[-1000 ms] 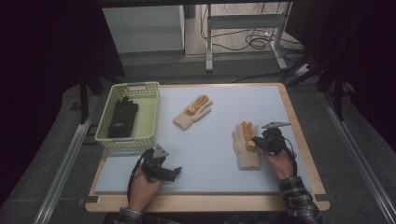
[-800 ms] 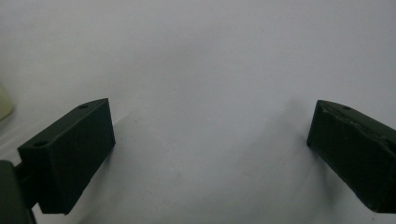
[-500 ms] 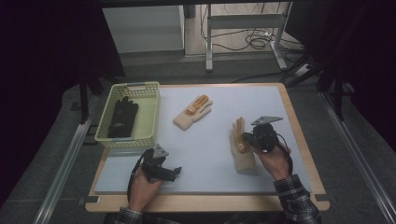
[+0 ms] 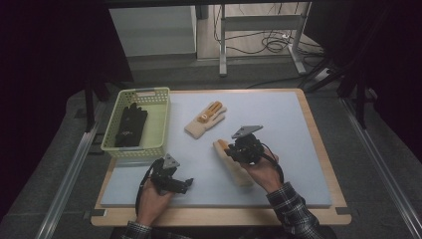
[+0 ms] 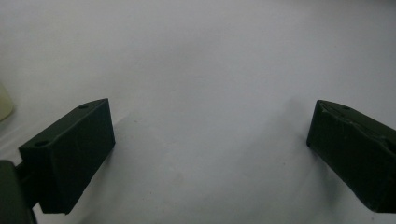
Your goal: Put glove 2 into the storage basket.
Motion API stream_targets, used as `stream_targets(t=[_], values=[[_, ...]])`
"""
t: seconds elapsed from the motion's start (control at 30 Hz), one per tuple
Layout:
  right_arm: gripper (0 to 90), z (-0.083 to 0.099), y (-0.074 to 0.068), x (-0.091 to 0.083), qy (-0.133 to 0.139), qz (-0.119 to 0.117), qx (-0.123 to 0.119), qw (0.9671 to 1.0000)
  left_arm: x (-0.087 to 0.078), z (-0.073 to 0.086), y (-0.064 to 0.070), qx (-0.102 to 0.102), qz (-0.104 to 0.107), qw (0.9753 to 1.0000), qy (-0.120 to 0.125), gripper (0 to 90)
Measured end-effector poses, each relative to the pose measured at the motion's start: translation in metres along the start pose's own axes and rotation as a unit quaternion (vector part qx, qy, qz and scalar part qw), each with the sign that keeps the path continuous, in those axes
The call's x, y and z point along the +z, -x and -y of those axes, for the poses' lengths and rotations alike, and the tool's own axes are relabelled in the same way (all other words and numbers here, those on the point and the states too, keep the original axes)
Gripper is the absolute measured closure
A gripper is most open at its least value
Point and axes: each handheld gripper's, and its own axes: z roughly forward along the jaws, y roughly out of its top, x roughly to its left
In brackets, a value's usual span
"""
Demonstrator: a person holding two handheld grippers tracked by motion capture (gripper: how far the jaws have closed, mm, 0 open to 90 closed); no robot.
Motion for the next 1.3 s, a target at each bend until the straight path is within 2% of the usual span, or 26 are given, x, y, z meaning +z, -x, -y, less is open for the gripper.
stream_targets(t=[0.07, 0.13, 0.23, 0.33, 0.53, 0.63, 0.83, 1.13, 1.3], values=[[71.8, 0.005, 0.005, -0.004, 0.0, 0.004, 0.004, 1.0, 0.0, 0.0, 0.0, -0.002, 0.0, 1.0, 0.002, 1.5], [71.9, 0.013, 0.012, -0.008, 0.001, 0.004, 0.017, 0.9998, 0.0, 0.0, 0.0, -0.003, 0.0, 1.0, 0.002, 1.5], [72.3, 0.031, 0.022, -0.013, 0.0, 0.002, 0.038, 0.9993, 0.0, 0.0, 0.0, -0.001, 0.0, 1.0, 0.0, 1.4], [73.3, 0.051, 0.027, -0.017, -0.011, 0.006, 0.043, 0.999, 0.0, 0.0, 0.0, -0.002, 0.0, 1.0, 0.0, 1.4], [75.4, 0.089, 0.027, -0.016, -0.018, 0.008, 0.048, 0.9986, 0.0, 0.0, 0.0, -0.002, 0.0, 1.0, 0.0, 1.4], [80.5, 0.1, 0.022, -0.015, -0.021, 0.004, 0.043, 0.9988, 0.0, 0.0, 0.0, -0.002, 0.0, 1.0, 0.001, 1.5], [85.0, 0.104, 0.008, -0.012, -0.008, -0.018, 0.032, 0.9993, 0.0, 0.0, 0.0, -0.002, 0.0, 1.0, 0.001, 1.5], [84.6, 0.092, -0.019, 0.003, -0.007, -0.066, 0.011, 0.9978, 0.0, 0.0, 0.0, -0.001, 0.0, 1.0, 0.001, 1.5], [82.8, 0.082, -0.034, 0.012, -0.011, -0.073, -0.017, 0.9971, 0.0, 0.0, 0.001, -0.001, 0.0, 1.0, 0.001, 1.6]])
